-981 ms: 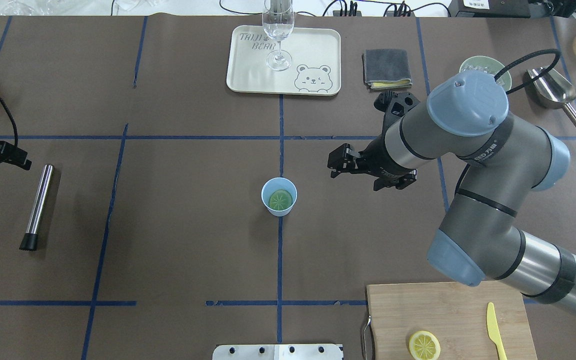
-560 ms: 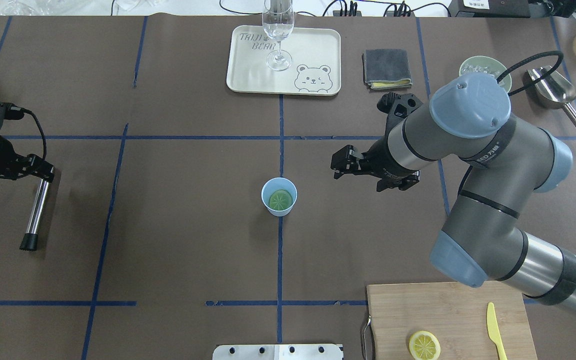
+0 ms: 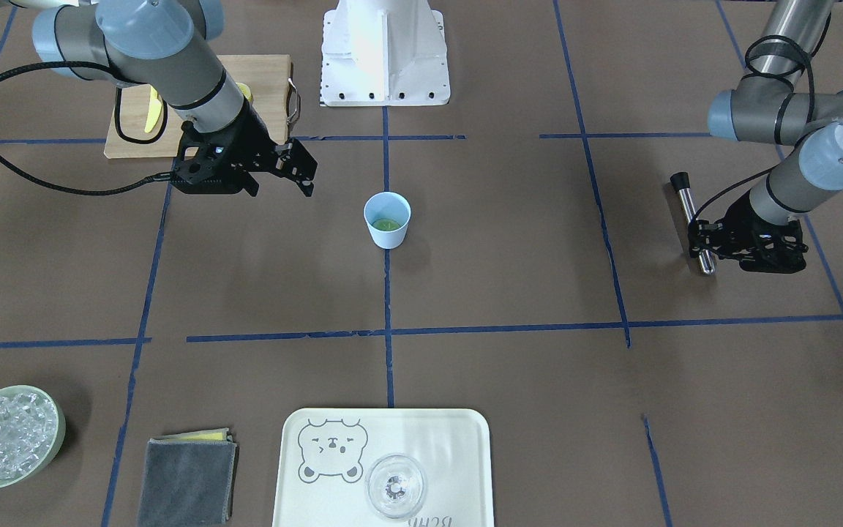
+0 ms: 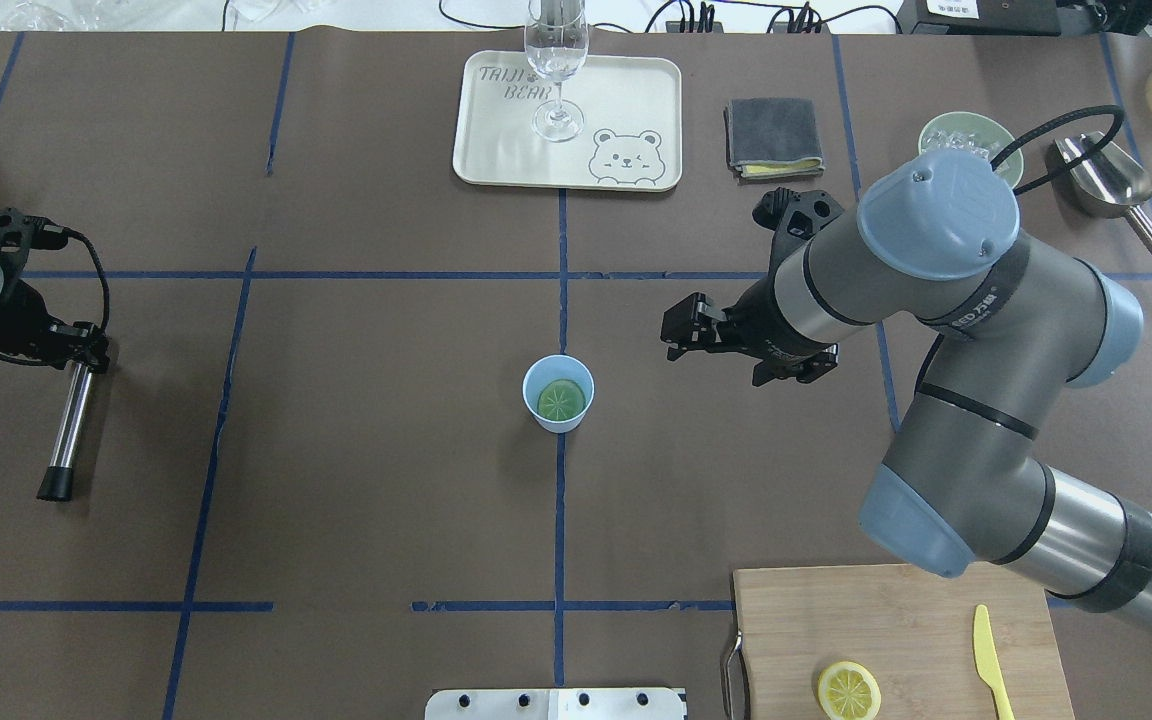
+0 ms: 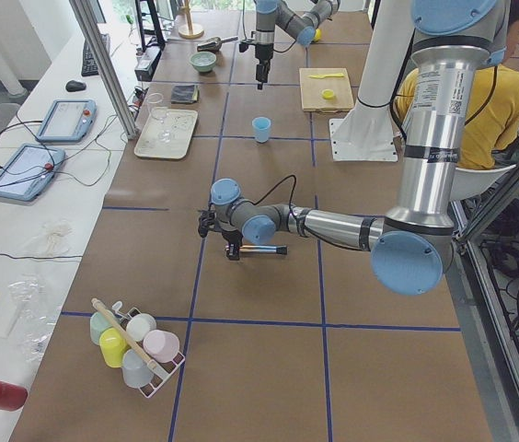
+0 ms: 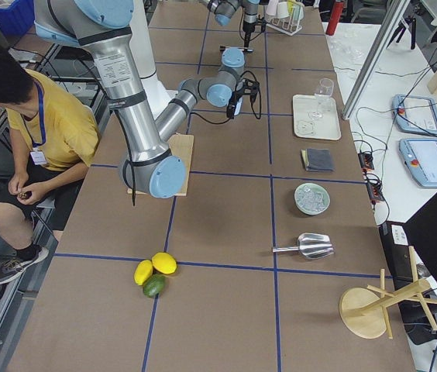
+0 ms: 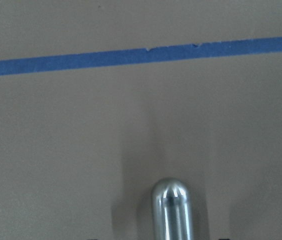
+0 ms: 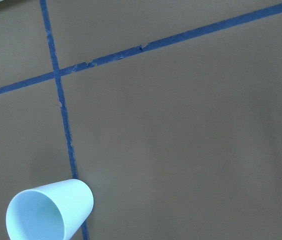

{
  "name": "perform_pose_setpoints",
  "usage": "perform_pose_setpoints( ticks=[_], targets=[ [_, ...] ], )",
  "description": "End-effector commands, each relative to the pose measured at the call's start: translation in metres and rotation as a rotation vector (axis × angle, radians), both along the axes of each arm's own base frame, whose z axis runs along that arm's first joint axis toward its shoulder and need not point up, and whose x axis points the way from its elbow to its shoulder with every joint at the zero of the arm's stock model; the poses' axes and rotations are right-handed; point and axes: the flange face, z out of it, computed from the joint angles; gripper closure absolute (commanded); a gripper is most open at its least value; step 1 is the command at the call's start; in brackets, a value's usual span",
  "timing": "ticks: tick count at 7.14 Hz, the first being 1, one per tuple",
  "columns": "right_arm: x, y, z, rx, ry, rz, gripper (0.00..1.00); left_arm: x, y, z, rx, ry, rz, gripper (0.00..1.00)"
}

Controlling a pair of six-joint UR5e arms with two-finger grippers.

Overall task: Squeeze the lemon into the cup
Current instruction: 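Grasp the steel muddler upright with the left gripper and lift it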

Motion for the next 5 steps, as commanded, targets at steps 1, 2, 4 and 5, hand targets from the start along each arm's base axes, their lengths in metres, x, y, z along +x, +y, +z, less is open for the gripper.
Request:
perform_pose_setpoints(
  ticks=[1,2,4,5],
  targets=[
    [-0.001,0.000,0.000,0.000,-0.001,-0.001,0.00,0.004,0.002,0.000,0.008,-0.001,0.012,0.48],
    [-0.001,0.000,0.000,-0.001,0.001,-0.001,0.00,0.004,0.002,-0.003,0.012,0.001,0.013,0.94],
    [0.000,0.000,0.001,-0.002,0.000,-0.001,0.00,0.004,0.002,-0.013,0.028,0.013,0.010,1.00],
    [0.000,0.001,-0.001,0.000,-0.002,-0.001,0.00,-0.001,0.007,-0.044,0.081,0.045,0.008,1.00]
  ],
)
